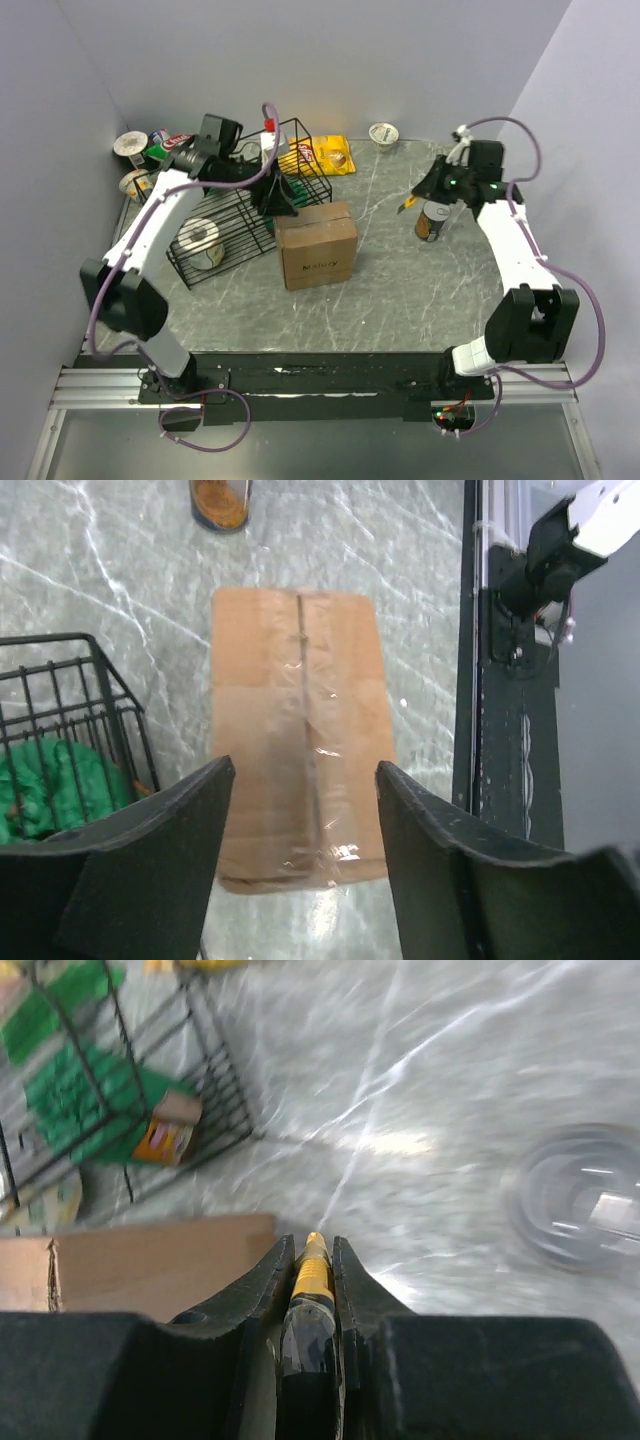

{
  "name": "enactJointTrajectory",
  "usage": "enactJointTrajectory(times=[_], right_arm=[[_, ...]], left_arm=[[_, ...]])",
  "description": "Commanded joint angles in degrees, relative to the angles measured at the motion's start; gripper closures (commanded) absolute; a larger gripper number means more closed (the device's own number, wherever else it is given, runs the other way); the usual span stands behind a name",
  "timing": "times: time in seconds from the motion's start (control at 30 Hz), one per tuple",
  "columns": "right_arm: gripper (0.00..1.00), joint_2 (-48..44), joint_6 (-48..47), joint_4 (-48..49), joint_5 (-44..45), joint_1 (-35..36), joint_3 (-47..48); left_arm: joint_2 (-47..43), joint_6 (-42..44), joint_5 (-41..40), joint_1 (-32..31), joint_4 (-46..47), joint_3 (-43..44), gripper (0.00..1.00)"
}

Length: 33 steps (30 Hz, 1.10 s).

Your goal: Unpack the express box

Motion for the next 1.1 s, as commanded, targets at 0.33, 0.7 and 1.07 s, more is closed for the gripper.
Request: enactJointTrajectory(times=[0.33,0.7,1.07], right_arm=[[1.00,-12.6,29.5,19.8,-14.9,-7.1,-10.8],[1.00,-10.9,51.3,65.6,-27.9,-9.2,-34.3],[1.00,-20.1,50.3,66.7,-22.9,-11.1,-41.2]], left_arm=[[-2.6,-16.0,-8.8,-8.7,39.8,-15.8,0.33],[7.6,-17.4,-11.0,-13.4,37.3,-9.8,0.37],[7.6,-16.2,-13.2,-19.9,43.5,-4.4,0.34]])
